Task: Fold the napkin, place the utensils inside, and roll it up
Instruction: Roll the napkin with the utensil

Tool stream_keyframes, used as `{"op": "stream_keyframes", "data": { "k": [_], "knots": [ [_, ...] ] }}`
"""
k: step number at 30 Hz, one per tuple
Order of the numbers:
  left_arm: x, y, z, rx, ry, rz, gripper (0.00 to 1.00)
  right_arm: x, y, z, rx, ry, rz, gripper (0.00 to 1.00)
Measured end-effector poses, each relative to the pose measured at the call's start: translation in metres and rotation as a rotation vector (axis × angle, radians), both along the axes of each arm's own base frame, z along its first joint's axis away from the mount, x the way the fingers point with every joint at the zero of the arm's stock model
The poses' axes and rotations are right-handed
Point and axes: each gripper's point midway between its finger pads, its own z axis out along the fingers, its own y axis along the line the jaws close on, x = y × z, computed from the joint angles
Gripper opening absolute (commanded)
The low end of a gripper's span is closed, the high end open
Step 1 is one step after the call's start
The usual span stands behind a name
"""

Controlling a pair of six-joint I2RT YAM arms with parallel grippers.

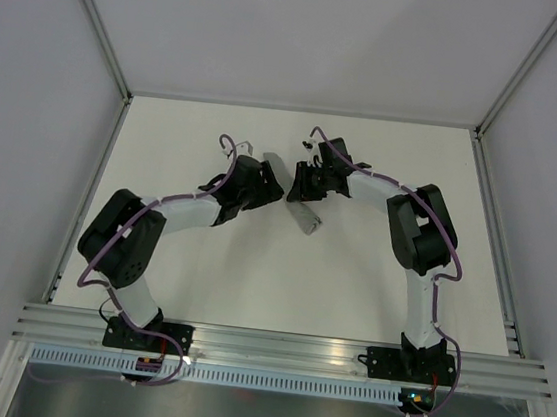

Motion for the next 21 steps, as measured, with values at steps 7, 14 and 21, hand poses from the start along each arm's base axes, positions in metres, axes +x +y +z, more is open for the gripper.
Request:
{"op": "stream_keyframes", "data": {
  "k": [7, 14, 21],
  "knots": [
    [0.027, -0.003, -0.006, -0.01, 0.022, 0.118, 0.74, -0.001, 0.002, 0.002, 0.015, 0.001, 0.017, 0.43],
    [0.042, -0.006, -0.03, 0.005, 0.084, 0.185, 0.71, -0.003, 0.002, 0.003, 0.037, 0.017, 0.029, 0.43],
    [0.05, -0.008, -0.038, 0.028, 0.116, 0.212, 0.7, -0.004, -0.002, 0.004, 0.05, 0.032, 0.033, 0.43]
  ]
}}
